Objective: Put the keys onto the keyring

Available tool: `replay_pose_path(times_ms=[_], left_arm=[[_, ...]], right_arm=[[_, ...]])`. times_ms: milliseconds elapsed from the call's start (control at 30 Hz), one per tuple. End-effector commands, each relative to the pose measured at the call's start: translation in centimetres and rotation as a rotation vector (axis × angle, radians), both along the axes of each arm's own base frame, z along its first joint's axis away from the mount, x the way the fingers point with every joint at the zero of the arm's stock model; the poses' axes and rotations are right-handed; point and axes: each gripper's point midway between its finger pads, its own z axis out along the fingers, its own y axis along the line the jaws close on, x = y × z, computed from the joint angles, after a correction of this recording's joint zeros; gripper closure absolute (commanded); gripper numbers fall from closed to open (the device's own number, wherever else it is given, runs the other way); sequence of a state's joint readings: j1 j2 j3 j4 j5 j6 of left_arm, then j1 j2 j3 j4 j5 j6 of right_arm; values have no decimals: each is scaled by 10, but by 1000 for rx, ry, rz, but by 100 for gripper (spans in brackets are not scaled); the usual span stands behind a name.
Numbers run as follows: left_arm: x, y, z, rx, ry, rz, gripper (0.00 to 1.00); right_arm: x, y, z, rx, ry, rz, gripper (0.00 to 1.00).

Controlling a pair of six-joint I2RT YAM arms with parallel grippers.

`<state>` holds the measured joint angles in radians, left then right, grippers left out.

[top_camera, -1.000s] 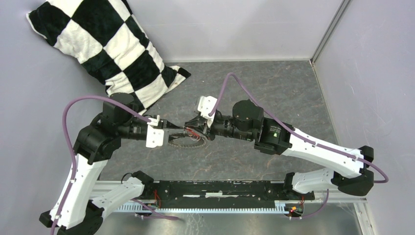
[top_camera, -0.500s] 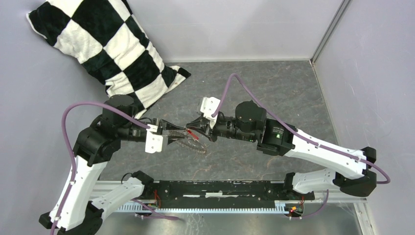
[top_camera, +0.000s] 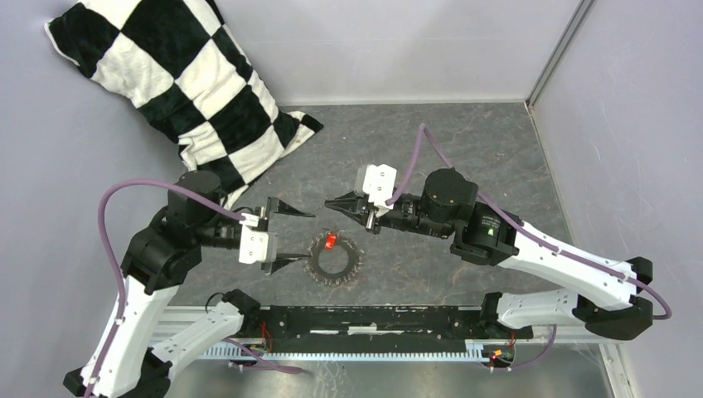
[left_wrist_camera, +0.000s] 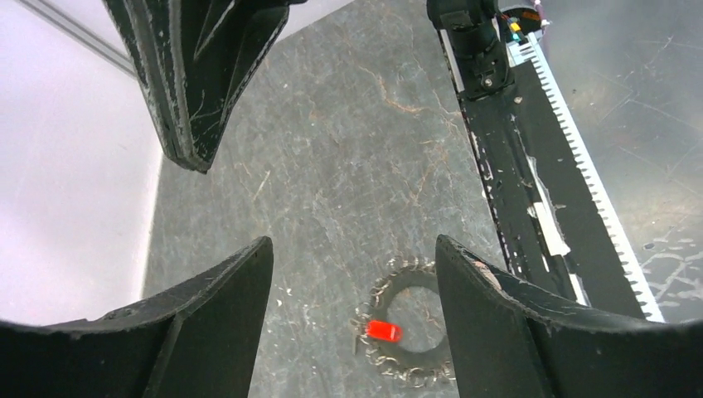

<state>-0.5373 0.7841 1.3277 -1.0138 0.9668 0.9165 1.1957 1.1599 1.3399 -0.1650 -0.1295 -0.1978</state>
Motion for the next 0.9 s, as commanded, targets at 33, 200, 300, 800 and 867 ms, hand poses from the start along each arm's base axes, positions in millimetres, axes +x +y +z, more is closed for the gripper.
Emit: replay_pose_path(times_ms=[33, 200, 300, 800, 867], left_arm=[[10, -2, -9, 6, 126, 81, 21], [27, -4, -24, 25, 218, 176, 21], [51, -3, -39, 44, 261, 296, 16], [195, 58, -163, 137, 729, 691, 3], [200, 58, -167, 136, 750, 703, 3]], right_arm=[[5, -4, -2, 7, -36, -27, 99], [24, -2, -46, -72, 33, -118, 54], [47, -6, -96, -155, 100, -210, 42], [107, -57, -312, -281, 477, -400, 2], [105, -51, -318, -273, 485, -367, 2]])
